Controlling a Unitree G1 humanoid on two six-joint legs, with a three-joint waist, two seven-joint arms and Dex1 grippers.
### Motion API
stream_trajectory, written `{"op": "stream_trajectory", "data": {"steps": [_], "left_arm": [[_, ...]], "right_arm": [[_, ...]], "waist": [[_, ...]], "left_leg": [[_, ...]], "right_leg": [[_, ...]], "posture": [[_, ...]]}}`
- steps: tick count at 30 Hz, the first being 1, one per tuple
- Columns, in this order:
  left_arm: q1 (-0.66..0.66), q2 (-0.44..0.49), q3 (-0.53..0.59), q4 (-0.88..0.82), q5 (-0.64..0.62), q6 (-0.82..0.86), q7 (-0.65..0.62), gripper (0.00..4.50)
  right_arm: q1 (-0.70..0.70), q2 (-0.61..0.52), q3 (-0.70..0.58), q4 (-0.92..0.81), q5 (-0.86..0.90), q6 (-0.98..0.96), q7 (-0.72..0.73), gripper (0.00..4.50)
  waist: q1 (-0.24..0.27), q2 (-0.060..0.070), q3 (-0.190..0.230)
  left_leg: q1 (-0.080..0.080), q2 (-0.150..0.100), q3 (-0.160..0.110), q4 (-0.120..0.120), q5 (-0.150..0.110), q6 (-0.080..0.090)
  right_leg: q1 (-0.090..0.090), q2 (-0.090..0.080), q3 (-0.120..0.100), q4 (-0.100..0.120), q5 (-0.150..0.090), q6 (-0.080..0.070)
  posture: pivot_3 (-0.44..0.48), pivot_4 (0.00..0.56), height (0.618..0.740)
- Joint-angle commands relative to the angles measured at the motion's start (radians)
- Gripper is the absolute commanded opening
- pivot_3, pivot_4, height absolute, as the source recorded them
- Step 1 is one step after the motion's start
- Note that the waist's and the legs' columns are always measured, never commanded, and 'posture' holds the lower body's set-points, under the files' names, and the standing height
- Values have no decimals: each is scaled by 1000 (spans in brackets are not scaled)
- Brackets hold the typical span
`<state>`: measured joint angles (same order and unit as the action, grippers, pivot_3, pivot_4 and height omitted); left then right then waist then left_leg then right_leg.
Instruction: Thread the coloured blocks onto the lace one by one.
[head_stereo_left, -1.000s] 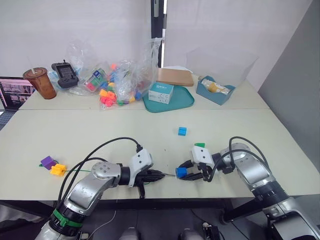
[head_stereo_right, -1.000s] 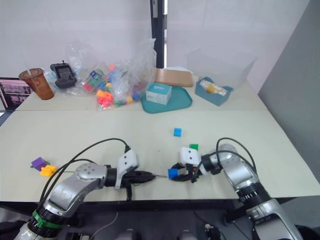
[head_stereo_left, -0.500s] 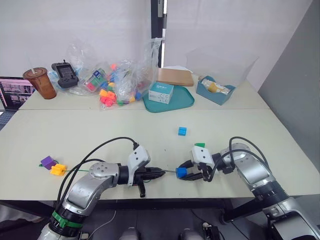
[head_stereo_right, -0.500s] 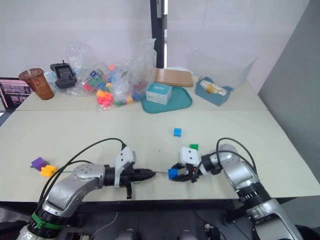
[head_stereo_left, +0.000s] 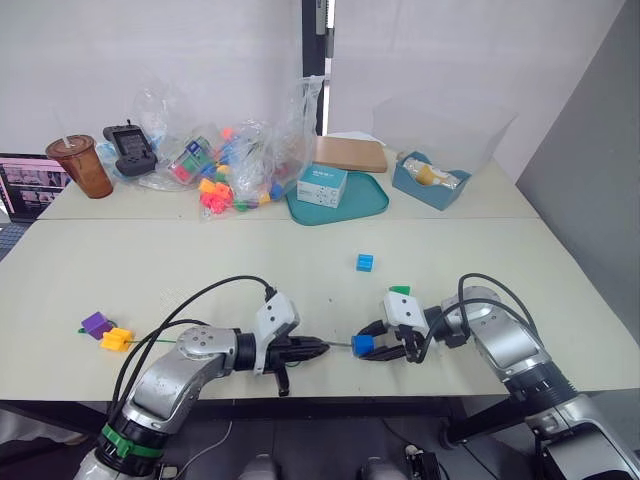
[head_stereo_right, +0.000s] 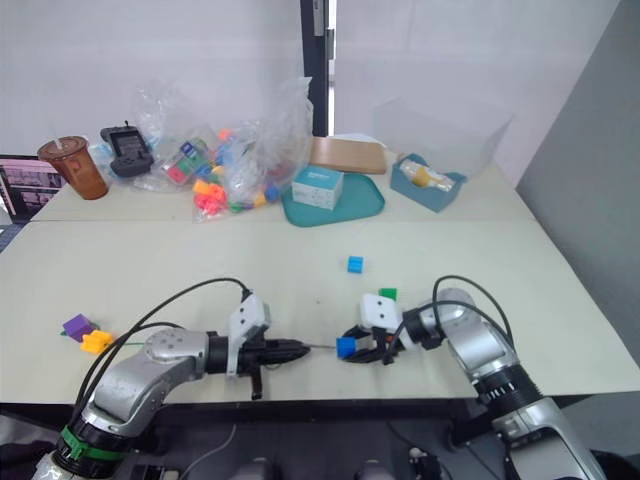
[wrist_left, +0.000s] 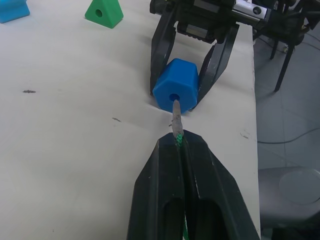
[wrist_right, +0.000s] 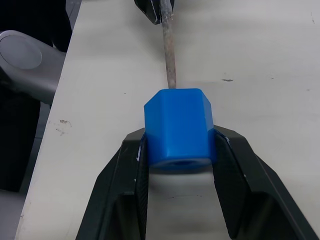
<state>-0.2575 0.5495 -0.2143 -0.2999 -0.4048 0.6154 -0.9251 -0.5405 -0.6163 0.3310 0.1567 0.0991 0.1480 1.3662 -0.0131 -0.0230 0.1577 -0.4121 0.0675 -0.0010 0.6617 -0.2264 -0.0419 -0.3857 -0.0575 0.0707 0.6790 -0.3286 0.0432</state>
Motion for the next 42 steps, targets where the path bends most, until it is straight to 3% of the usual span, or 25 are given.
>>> {"op": "stream_trajectory", "data": {"steps": [1, 18, 27, 34, 41, 42], "left_arm": [[4, -2, 22, -56, -39, 6, -3, 0], [10, -19, 8, 12, -34, -17, 7, 0], [26, 91, 1, 75, 58, -109, -55, 0], [14, 163, -51, 195, 215, -277, -73, 0], [-18, 126, -33, 178, 167, -215, -79, 2166], [-21, 122, -31, 181, 161, -211, -85, 2166]], "right_arm": [[10, -8, 15, 11, -12, 6, 8, 1276], [24, -16, 9, -11, -6, 27, 6, 1276], [42, -21, 5, -42, -1, 48, -2, 1276], [45, -15, 4, -51, 2, 56, -18, 1276], [61, -13, 3, -69, 3, 64, -31, 1276], [61, -11, 3, -70, 3, 66, -34, 1276]], "waist": [[0, 0, 0], [0, 0, 0], [4, 0, 0], [3, 0, 0], [5, 0, 0], [5, 0, 0]], "left_leg": [[0, 0, 0, 0, 0, 0], [0, 0, 0, 0, 0, 0], [0, 0, 0, 0, 0, 0], [2, 0, 0, 0, 0, 0], [6, 0, 0, 0, 0, 0], [7, 0, 0, 0, 0, 0]], "right_leg": [[0, 0, 0, 0, 0, 0], [0, 0, 0, 0, 0, 0], [1, 0, 0, -1, 0, 0], [2, 0, 0, -1, 0, 0], [7, 0, 0, -1, 0, 0], [7, 0, 0, -1, 0, 0]], "posture": [[0, 150, 740], [0, 150, 740], [0, 150, 740], [0, 150, 740], [0, 150, 740], [0, 150, 740]]}}
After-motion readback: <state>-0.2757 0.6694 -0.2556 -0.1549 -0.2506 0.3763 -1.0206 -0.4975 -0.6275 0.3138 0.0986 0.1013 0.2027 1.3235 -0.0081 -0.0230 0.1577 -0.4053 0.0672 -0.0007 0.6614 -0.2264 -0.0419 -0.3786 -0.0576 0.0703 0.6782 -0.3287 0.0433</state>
